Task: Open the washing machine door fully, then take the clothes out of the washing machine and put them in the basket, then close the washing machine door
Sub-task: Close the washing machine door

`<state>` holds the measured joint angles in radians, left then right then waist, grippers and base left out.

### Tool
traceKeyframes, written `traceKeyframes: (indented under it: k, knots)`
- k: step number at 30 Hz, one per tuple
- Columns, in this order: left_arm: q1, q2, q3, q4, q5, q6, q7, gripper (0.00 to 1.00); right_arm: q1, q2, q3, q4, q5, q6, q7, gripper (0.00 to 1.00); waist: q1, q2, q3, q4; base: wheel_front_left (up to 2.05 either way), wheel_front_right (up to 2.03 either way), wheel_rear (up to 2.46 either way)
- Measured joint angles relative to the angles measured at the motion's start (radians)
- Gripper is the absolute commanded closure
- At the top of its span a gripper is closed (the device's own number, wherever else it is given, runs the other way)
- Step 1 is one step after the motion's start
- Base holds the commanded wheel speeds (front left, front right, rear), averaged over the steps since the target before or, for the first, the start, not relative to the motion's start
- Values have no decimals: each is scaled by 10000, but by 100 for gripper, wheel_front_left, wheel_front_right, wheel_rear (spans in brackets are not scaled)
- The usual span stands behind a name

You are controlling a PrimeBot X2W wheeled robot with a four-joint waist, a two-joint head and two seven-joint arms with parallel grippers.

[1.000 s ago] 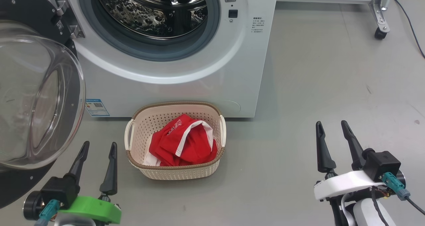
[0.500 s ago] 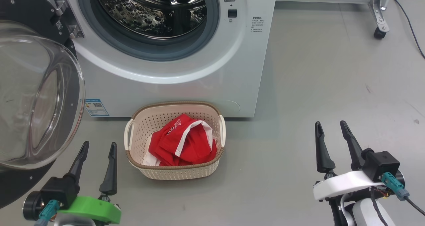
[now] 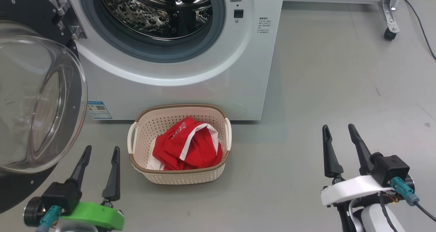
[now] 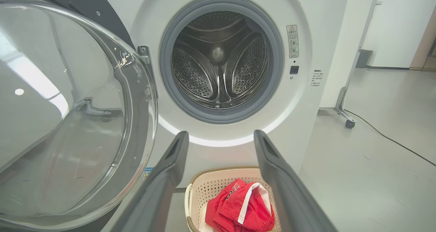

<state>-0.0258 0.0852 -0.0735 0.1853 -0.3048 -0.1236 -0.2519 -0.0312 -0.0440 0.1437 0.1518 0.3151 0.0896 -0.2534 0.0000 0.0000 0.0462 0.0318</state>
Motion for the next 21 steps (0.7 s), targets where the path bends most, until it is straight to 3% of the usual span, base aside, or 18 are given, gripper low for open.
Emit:
traceKeyframes:
  k: [21]
  knots:
    - [2, -4, -151, -6, 0, 0, 0, 0, 0, -4, -146, -94, 0, -58, 0, 0, 0, 0, 106, 113, 0, 0, 0]
